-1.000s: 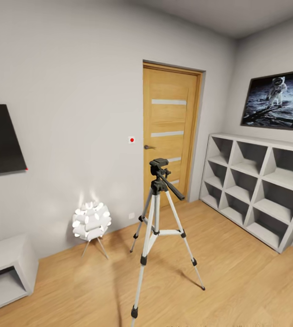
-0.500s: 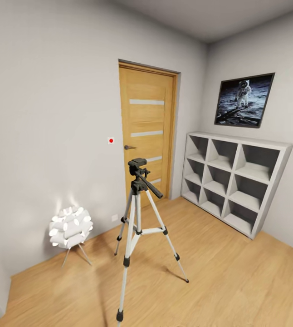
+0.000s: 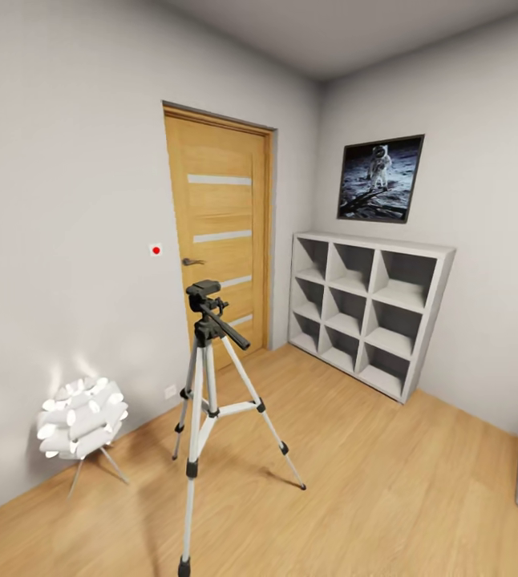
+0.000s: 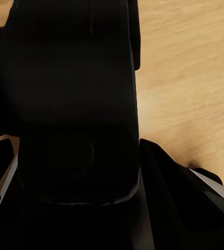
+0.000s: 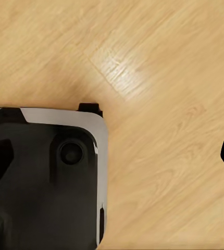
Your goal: Attach the digital camera to the camera tripod in the bedroom.
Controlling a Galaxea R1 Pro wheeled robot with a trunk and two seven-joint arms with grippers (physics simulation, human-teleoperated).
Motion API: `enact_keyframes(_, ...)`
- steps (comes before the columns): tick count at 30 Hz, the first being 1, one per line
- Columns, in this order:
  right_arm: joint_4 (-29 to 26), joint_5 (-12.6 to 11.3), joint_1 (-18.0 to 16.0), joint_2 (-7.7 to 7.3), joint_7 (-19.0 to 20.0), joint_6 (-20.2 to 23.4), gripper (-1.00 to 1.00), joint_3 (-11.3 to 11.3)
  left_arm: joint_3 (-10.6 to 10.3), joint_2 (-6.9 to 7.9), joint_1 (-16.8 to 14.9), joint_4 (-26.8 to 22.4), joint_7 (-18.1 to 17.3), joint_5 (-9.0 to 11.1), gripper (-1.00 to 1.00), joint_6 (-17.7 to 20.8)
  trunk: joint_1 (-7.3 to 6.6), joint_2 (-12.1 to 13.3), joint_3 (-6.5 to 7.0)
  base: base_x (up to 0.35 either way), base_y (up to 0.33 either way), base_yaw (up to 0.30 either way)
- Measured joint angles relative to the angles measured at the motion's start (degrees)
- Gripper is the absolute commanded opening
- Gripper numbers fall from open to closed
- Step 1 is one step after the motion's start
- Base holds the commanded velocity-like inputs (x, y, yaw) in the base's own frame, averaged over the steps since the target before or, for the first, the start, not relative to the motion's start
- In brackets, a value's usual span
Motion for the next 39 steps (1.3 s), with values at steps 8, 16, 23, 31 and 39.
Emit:
enact_keyframes(8, -0.02, -0.05, 0.00, 0.01, 0.00, -0.02, 1.00, 0.00, 0.00, 0.00, 0.02, 0.00, 0.00, 0.09, -1.00, 0.01, 0.00, 0.00, 0.00, 0.000, 0.000, -0.297)
enact_keyframes(16, 0.00, -0.05, 0.00, -0.07, 0.00, 0.02, 1.00, 0.00, 0.01, 0.00, 0.00, 0.00, 0.00, 0.11, -1.00, 0.01, 0.00, 0.00, 0.00, 0.000, 0.000, -0.297)
enact_keyframes(23, -0.02, -0.05, 0.00, -0.07, 0.00, 0.02, 1.00, 0.00, 0.03, 0.00, -0.01, 0.00, 0.00, 0.15, -1.00, 0.01, 0.00, 0.00, 0.00, 0.000, 0.000, -0.297)
enact_keyframes(31, -0.02, -0.05, 0.00, -0.08, 0.00, -0.03, 1.00, 0.00, 0.02, 0.00, -0.01, 0.00, 0.00, 0.20, -1.00, 0.01, 0.00, 0.00, 0.00, 0.000, 0.000, -0.296)
enact_keyframes(39, -0.03, -0.05, 0.00, -0.08, 0.00, -0.06, 1.00, 0.00, 0.01, 0.12, 0.00, 0.00, -0.07, 0.19, -1.00, 0.01, 0.00, 0.00, 0.00, 0.000, 0.000, -0.296)
